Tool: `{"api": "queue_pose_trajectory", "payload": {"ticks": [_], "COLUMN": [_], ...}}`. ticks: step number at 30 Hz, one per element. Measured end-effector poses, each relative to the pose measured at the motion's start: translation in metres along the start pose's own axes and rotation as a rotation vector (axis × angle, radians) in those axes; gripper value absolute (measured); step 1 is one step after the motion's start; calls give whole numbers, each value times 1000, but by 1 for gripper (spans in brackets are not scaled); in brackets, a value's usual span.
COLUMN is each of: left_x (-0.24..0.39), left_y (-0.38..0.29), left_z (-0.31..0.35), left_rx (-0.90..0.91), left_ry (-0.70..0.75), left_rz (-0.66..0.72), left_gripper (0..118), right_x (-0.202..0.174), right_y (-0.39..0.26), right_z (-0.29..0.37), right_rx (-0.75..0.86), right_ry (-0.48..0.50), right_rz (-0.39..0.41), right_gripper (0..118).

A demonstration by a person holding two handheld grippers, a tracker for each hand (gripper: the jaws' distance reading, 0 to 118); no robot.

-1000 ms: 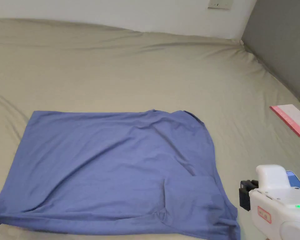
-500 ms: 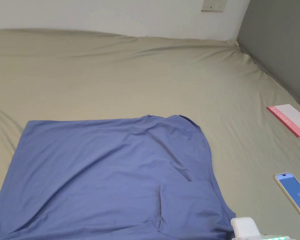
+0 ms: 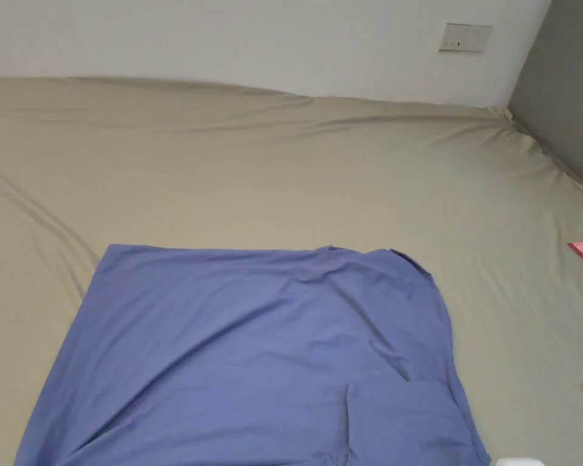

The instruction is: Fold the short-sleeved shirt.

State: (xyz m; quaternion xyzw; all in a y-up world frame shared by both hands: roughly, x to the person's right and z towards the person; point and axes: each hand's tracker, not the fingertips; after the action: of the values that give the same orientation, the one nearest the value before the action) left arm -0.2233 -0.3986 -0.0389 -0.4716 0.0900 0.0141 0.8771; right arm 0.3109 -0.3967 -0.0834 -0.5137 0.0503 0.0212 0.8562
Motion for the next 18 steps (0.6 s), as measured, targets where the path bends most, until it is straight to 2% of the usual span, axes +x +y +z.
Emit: {"api": "queue_pose_trajectory", "payload": {"ticks": [8, 13, 18], "left_x": [-1, -3, 1], "left_y": [-7, 3, 33], "left_z": [21, 24, 11], "left_rx": [52, 103, 140], "left_ry": [-7, 7, 15], "left_rz": [13, 38, 16], "left_gripper": [4, 4, 4], "right_x": [-4, -15, -21], "right_y": [-5, 9, 50], "right_z": [51, 70, 62], "right_rx": [118, 158, 171], "right_ry": [42, 18, -5], "right_rz": [-65, -39, -39], "right_gripper": [6, 6, 6]}}
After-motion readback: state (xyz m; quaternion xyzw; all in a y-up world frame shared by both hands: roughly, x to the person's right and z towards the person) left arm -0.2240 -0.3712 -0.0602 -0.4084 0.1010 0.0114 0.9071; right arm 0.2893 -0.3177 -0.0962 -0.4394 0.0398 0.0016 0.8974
